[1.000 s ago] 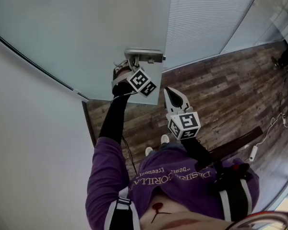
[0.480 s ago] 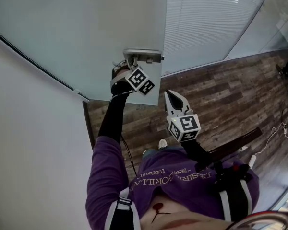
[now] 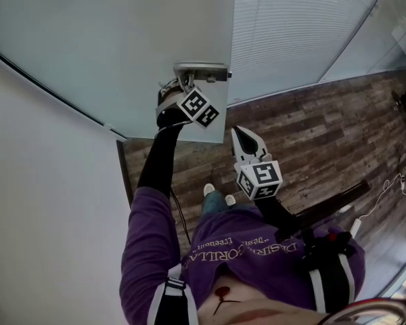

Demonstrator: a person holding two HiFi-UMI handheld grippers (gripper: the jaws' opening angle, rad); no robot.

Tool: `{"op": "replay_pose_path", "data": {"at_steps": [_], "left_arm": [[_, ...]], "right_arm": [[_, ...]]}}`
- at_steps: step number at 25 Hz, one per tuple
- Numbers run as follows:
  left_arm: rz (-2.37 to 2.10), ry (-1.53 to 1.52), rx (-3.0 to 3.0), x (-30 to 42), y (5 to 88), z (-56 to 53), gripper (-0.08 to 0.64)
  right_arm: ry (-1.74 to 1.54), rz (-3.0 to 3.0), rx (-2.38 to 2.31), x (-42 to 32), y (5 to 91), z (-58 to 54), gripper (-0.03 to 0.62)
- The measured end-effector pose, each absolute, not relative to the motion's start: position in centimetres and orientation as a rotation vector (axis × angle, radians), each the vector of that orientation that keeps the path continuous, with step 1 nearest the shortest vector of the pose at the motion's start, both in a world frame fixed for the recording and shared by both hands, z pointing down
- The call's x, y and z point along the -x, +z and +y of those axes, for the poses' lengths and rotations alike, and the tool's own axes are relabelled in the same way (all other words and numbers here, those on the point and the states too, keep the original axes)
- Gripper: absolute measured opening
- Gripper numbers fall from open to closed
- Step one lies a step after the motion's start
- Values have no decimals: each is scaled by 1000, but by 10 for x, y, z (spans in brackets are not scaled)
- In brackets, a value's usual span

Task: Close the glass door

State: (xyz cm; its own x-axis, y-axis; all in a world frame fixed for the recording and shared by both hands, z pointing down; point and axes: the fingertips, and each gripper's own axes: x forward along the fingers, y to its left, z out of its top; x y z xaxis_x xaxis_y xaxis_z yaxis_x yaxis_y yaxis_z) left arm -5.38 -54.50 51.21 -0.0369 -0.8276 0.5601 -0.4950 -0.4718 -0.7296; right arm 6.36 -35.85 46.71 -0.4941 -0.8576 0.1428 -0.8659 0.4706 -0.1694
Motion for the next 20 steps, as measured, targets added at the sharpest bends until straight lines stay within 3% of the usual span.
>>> {"op": "replay_pose_path", "data": {"at_steps": [20], "left_arm": [[1404, -1507, 1977, 47, 513, -588, 141]], "right_arm": [[303, -2625, -1628, -45, 453, -407, -3]]}}
